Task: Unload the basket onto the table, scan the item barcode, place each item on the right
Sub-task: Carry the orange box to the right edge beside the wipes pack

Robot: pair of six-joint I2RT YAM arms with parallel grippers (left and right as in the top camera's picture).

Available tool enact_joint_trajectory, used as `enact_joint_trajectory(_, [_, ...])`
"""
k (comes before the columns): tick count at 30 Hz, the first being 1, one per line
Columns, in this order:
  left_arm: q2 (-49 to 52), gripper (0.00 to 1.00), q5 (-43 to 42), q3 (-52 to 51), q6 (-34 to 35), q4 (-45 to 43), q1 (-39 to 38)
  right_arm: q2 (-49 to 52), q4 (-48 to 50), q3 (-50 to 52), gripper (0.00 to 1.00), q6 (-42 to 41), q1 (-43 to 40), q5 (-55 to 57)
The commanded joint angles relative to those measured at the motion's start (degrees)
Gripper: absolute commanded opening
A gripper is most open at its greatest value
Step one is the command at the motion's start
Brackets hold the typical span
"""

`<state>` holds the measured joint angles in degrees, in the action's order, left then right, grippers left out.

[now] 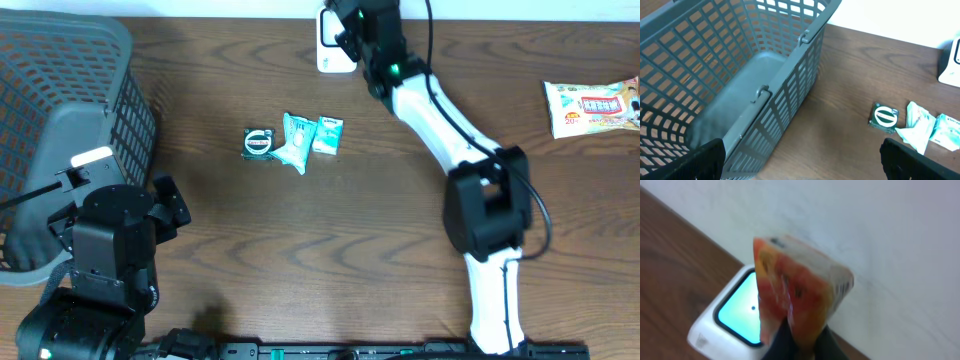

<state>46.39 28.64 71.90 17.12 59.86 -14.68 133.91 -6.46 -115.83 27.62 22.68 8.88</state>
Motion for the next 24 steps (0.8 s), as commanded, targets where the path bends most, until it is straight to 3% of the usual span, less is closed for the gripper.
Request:
enact_joint_trajectory(1, [0.0,0.98,0.5,0.5,0.1,0.1,0.1,6.8,-5.9,-11.2,0.01,5.3,0.2,-0.2])
enact_joint_trajectory(6, [0.0,0.98,0.5,0.5,0.1,0.1,0.1,12.5,-13.3,-19.9,0.01,9.6,0.3,4.7])
enact_joint_trajectory(24, [0.0,0.98,0.5,0.5,0.1,0.1,0.1,12.2,-16.7,-19.9,0.01,12.3,0.2,7.6])
